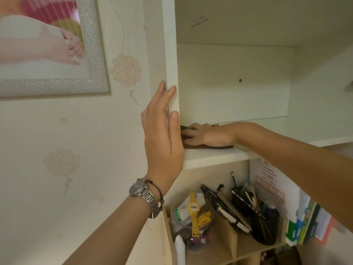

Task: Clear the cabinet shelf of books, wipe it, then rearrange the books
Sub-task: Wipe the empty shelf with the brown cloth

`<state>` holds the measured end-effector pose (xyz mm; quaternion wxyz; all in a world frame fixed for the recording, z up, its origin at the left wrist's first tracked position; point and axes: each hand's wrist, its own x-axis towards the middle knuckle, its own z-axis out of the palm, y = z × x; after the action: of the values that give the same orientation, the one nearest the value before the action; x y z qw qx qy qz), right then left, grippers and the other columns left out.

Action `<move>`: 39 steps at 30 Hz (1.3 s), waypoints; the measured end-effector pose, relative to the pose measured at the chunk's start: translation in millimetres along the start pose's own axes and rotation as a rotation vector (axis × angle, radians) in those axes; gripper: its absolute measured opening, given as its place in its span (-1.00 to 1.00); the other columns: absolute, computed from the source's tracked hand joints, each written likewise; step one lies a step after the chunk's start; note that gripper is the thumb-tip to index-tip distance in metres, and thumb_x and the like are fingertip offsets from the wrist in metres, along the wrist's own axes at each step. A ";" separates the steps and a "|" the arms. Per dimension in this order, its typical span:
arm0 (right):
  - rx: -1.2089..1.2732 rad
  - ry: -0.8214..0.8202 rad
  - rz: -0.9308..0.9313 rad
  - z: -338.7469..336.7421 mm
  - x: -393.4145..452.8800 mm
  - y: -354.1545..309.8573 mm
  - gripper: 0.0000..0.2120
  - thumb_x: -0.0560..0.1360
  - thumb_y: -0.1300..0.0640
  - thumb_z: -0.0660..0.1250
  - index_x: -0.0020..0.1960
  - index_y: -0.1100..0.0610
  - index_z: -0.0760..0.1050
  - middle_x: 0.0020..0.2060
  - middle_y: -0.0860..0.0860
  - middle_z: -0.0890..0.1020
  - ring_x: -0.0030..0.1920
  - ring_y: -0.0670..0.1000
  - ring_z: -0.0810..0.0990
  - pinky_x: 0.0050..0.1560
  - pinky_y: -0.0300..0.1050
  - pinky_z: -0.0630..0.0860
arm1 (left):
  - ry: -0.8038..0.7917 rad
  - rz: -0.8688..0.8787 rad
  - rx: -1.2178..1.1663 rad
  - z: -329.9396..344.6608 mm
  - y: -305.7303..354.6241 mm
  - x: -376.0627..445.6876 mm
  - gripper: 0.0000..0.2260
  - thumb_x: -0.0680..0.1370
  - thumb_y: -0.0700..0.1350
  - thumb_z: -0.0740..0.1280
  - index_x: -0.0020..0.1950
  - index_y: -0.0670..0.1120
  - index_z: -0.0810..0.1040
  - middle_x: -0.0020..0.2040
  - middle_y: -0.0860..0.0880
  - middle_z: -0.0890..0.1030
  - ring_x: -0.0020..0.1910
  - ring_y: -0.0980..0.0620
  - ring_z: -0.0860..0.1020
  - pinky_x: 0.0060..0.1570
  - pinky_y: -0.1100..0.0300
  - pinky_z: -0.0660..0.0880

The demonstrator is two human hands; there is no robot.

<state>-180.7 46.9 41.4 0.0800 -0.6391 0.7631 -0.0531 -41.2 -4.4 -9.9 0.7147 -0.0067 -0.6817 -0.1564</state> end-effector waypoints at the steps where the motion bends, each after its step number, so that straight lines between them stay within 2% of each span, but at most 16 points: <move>1: 0.004 0.006 -0.004 1.3 -8.8 -2.5 -0.52 0.60 -0.26 -0.01 0.50 -0.28 0.05 0.41 -0.07 0.20 0.44 0.11 0.15 0.46 0.19 0.07 | -0.007 0.000 0.014 -0.4 0.1 0.0 -0.66 0.65 -0.18 0.08 0.43 -0.01 0.26 0.44 0.06 0.26 0.43 0.19 0.21 0.37 -0.02 0.30; 4: -0.012 0.023 0.001 4.8 -32.9 -11.3 -0.52 0.62 -0.21 -0.01 0.52 -0.20 0.05 0.41 -0.05 0.21 0.44 0.11 0.15 0.47 0.15 0.07 | -0.028 0.005 0.060 -2.1 0.8 1.4 -0.66 0.65 -0.15 0.06 0.44 -0.02 0.26 0.45 0.01 0.27 0.42 0.16 0.22 0.39 0.12 0.25; 6: -0.040 0.038 0.000 7.5 -47.6 -16.1 -0.54 0.63 -0.20 -0.03 0.51 -0.20 0.06 0.39 -0.05 0.22 0.42 0.11 0.17 0.46 0.15 0.08 | -0.036 -0.007 0.064 -2.5 2.2 2.0 -0.66 0.65 -0.14 0.06 0.43 -0.03 0.27 0.45 0.01 0.27 0.41 0.14 0.23 0.38 0.14 0.25; 11: -0.073 0.083 -0.023 16.1 -73.4 -22.3 -0.57 0.58 -0.29 -0.07 0.43 -0.32 0.09 0.32 -0.10 0.26 0.35 0.05 0.21 0.43 0.16 0.11 | -0.052 -0.037 0.052 -4.1 5.5 1.7 -0.66 0.65 -0.12 0.07 0.44 -0.09 0.31 0.47 -0.04 0.28 0.41 0.07 0.26 0.34 -0.02 0.32; 14: -0.098 0.129 -0.014 22.6 -82.2 -22.7 -0.60 0.63 -0.20 -0.04 0.46 -0.29 0.07 0.39 -0.13 0.21 0.40 0.05 0.17 0.44 0.13 0.06 | -0.090 -0.073 0.039 -9.1 9.2 2.2 -0.65 0.66 -0.10 0.10 0.45 -0.04 0.29 0.48 -0.02 0.27 0.43 0.07 0.23 0.33 -0.08 0.32; 16: -0.086 0.164 -0.018 27.8 -87.1 -21.9 -0.60 0.63 -0.18 -0.02 0.46 -0.29 0.08 0.40 -0.15 0.20 0.40 0.04 0.16 0.43 0.11 0.05 | -0.130 -0.118 0.022 -15.3 13.6 -0.4 -0.62 0.64 -0.07 0.16 0.47 0.01 0.26 0.48 0.00 0.26 0.44 0.08 0.21 0.35 -0.06 0.31; 19: -0.064 0.211 -0.032 36.0 -93.1 -20.5 -0.54 0.53 -0.29 -0.08 0.43 -0.37 0.09 0.40 -0.18 0.21 0.40 0.00 0.16 0.43 0.10 0.06 | -0.184 -0.164 0.028 -25.5 23.6 -7.1 -0.51 0.58 -0.09 0.29 0.48 0.04 0.23 0.46 0.01 0.27 0.44 0.06 0.22 0.35 -0.04 0.32; 22: 0.010 0.326 -0.053 45.1 -99.0 -19.2 -0.56 0.52 -0.28 -0.11 0.38 -0.39 0.18 0.36 -0.19 0.30 0.36 -0.06 0.22 0.41 0.06 0.10 | -0.239 -0.224 0.015 -32.4 32.1 -13.4 -0.40 0.51 -0.13 0.38 0.49 0.07 0.21 0.45 0.01 0.26 0.42 0.02 0.24 0.36 -0.02 0.32; 24: 0.115 0.462 -0.098 51.5 -102.5 -19.1 -0.66 0.62 -0.17 -0.03 0.33 -0.29 0.34 0.28 -0.16 0.41 0.29 -0.11 0.32 0.37 0.01 0.20 | -0.277 -0.236 0.020 -36.1 34.2 -18.8 -0.35 0.48 -0.17 0.40 0.50 0.08 0.19 0.45 0.01 0.25 0.43 0.03 0.22 0.38 0.13 0.29; 26: 0.204 0.597 -0.102 55.3 -103.2 -17.6 -0.72 0.66 0.03 0.09 0.27 -0.11 0.48 0.20 -0.12 0.51 0.21 -0.15 0.43 0.30 -0.04 0.35 | -0.304 -0.229 0.051 -38.7 35.3 -23.4 -0.31 0.47 -0.22 0.40 0.51 0.07 0.18 0.46 0.01 0.24 0.44 0.05 0.19 0.29 0.50 0.19; 27: 0.215 0.642 -0.083 55.2 -102.1 -16.7 -0.74 0.64 0.09 0.14 0.24 -0.06 0.53 0.16 -0.11 0.53 0.17 -0.15 0.46 0.26 -0.07 0.41 | -0.313 -0.223 0.064 -39.4 35.4 -25.3 -0.31 0.46 -0.24 0.40 0.51 0.06 0.18 0.46 -0.01 0.23 0.44 0.05 0.19 0.20 0.62 0.13; 29: 0.202 0.688 -0.045 51.2 -97.9 -14.6 -0.78 0.61 0.11 0.22 0.18 0.00 0.58 0.13 -0.09 0.55 0.14 -0.13 0.48 0.21 -0.11 0.44 | -0.319 -0.224 0.068 -40.4 35.1 -28.5 -0.32 0.46 -0.26 0.39 0.51 0.06 0.20 0.46 -0.03 0.24 0.44 0.05 0.19 0.11 0.71 0.08; 31: 0.198 0.645 -0.028 41.7 -94.6 -14.6 -0.80 0.60 0.10 0.25 0.16 0.03 0.59 0.13 -0.06 0.55 0.14 -0.10 0.49 0.15 -0.20 0.44 | -0.311 -0.234 0.057 -41.2 34.5 -31.5 -0.33 0.47 -0.26 0.38 0.49 0.08 0.21 0.46 -0.02 0.24 0.44 0.06 0.20 0.09 0.72 0.10; 35: 0.352 0.320 0.072 17.1 -91.6 -18.3 -0.76 0.63 0.05 0.19 0.26 -0.03 0.49 0.12 -0.20 0.53 0.01 -0.21 0.54 -0.15 -0.44 0.47 | -0.290 -0.254 0.032 -41.7 33.3 -38.2 -0.36 0.49 -0.25 0.37 0.49 0.12 0.22 0.45 0.00 0.24 0.44 0.08 0.21 0.06 0.71 0.16; 37: 0.367 0.191 0.099 6.8 -87.2 -16.0 -0.75 0.62 0.04 0.19 0.28 -0.07 0.45 0.15 -0.19 0.52 0.03 -0.19 0.56 -0.11 -0.37 0.49 | -0.287 -0.257 0.026 -41.4 32.5 -40.4 -0.37 0.50 -0.25 0.36 0.49 0.10 0.23 0.45 0.00 0.25 0.44 0.09 0.21 0.08 0.71 0.15; 39: 0.403 0.122 0.132 -1.4 -82.0 -12.7 -0.75 0.60 0.02 0.25 0.27 -0.08 0.45 0.20 -0.10 0.53 0.10 -0.07 0.58 -0.04 -0.23 0.55 | -0.285 -0.258 0.017 -41.2 31.7 -40.9 -0.38 0.50 -0.25 0.36 0.49 0.09 0.24 0.45 0.00 0.27 0.43 0.09 0.21 0.09 0.72 0.13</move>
<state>-154.7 125.3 49.5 0.1633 -0.5546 0.7806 -0.2377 5.4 25.3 -46.3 0.5849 0.0649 -0.7725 -0.2384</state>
